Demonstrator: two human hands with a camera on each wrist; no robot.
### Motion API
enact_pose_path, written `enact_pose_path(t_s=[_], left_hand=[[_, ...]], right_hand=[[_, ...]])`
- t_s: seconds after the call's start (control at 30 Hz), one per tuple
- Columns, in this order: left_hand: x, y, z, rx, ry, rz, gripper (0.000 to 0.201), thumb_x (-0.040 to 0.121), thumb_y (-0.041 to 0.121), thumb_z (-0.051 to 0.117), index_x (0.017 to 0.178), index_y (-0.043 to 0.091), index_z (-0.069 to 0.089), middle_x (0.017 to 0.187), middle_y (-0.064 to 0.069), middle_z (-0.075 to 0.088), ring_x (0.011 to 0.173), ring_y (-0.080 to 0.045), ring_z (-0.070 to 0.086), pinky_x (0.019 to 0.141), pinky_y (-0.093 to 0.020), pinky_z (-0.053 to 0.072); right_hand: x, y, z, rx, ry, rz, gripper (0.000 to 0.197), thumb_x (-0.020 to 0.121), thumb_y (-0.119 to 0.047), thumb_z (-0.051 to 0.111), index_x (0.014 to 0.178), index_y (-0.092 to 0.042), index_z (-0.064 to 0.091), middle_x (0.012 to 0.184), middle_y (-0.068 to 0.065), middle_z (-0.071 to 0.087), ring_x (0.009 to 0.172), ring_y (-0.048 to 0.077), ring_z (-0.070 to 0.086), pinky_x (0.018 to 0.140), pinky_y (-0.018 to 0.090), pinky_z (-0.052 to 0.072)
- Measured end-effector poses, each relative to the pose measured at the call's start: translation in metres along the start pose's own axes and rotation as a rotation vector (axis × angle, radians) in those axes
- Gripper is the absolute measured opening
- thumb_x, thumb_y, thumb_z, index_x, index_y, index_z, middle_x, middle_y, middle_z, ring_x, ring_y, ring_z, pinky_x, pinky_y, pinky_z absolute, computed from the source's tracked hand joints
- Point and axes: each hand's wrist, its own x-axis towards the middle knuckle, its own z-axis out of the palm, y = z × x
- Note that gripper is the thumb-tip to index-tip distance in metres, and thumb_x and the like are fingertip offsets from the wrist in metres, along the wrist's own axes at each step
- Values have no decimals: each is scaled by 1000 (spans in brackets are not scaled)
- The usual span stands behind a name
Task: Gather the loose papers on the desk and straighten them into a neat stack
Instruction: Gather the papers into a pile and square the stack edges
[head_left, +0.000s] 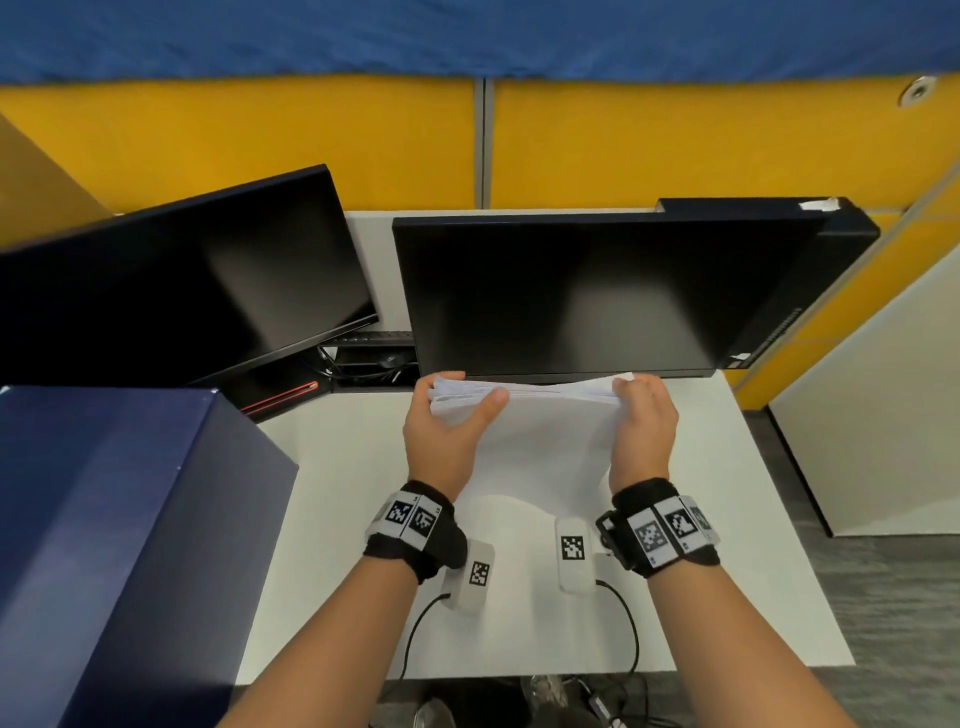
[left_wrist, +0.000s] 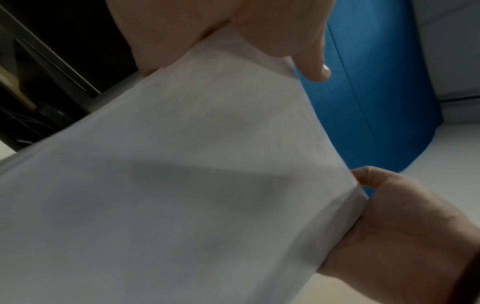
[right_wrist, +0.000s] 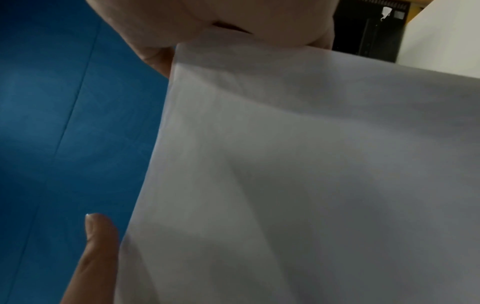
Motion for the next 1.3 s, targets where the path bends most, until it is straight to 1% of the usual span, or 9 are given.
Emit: enact_pose_path(t_s=[0.13, 0.27, 0.43, 0.67, 0.8, 0.9, 1.0, 1.13, 1.3], left_hand=[[1, -16, -9, 54, -101, 6, 65, 62, 26, 93, 118, 27, 58, 110, 9, 69, 99, -1, 68, 85, -16, 56], [5, -10, -11, 181, -112, 98, 29, 79, 18, 83, 94, 35, 66, 92, 19, 69, 83, 13, 66, 78, -21, 57], [33, 52, 5, 660, -387, 524, 12, 83, 28, 76, 85, 18, 71, 76, 3, 73, 68, -15, 64, 68, -34, 53], [44, 59, -20, 804, -263, 583, 68, 62, 57, 84, 121, 32, 61, 108, 15, 70, 102, -8, 63, 97, -37, 47], [58, 5, -94, 524, -61, 159, 116, 46, 51, 96, 145, 31, 39, 145, 8, 47, 132, -8, 44, 112, -31, 31], [56, -22, -101, 183, -436, -91, 75, 51, 48, 96, 118, 31, 69, 118, -4, 71, 107, -20, 66, 100, -40, 47], [48, -26, -83, 218, -566, -110, 45, 69, 23, 91, 110, 27, 74, 108, 4, 77, 104, -13, 72, 93, -38, 55], [24, -42, -39, 422, -131, -31, 11, 76, 30, 84, 75, 22, 77, 58, 26, 67, 58, 13, 63, 60, -10, 49], [3, -64, -21, 357, 12, 107, 12, 83, 13, 78, 85, 2, 76, 66, 16, 65, 59, 10, 62, 58, 3, 39]], right_hand=[[-2, -4, 0, 4, -41, -15, 22, 92, -33, 62, 87, -12, 59, 76, -4, 57, 66, 7, 54, 66, 26, 46], [6, -21, -22, -243, -189, -220, 26, 83, -40, 72, 85, -14, 68, 77, -12, 64, 71, -2, 57, 74, 27, 43], [20, -59, -30, -1041, -552, -764, 53, 72, -53, 78, 119, -31, 65, 108, -15, 68, 105, 9, 59, 92, 31, 41], [20, -46, -31, -743, -541, -571, 4, 81, -21, 78, 85, -19, 79, 76, 2, 77, 71, 22, 68, 68, 35, 51], [34, -37, -80, -420, -459, -290, 19, 73, -19, 85, 80, -34, 77, 89, -20, 76, 85, 12, 73, 79, 32, 58], [39, -29, -98, -297, -465, -264, 32, 62, -45, 86, 90, -35, 76, 97, -13, 77, 92, 5, 72, 81, 22, 57], [44, -11, -100, -306, -416, -237, 28, 72, -23, 85, 94, -32, 72, 94, -17, 75, 89, -5, 70, 81, 18, 56], [33, 28, -85, -272, -171, -148, 14, 77, -15, 82, 85, -24, 74, 74, -12, 72, 74, 8, 65, 72, 30, 58], [19, 58, -81, -187, -168, -178, 17, 82, 2, 74, 96, -8, 68, 66, -34, 68, 64, -18, 63, 63, 2, 47]])
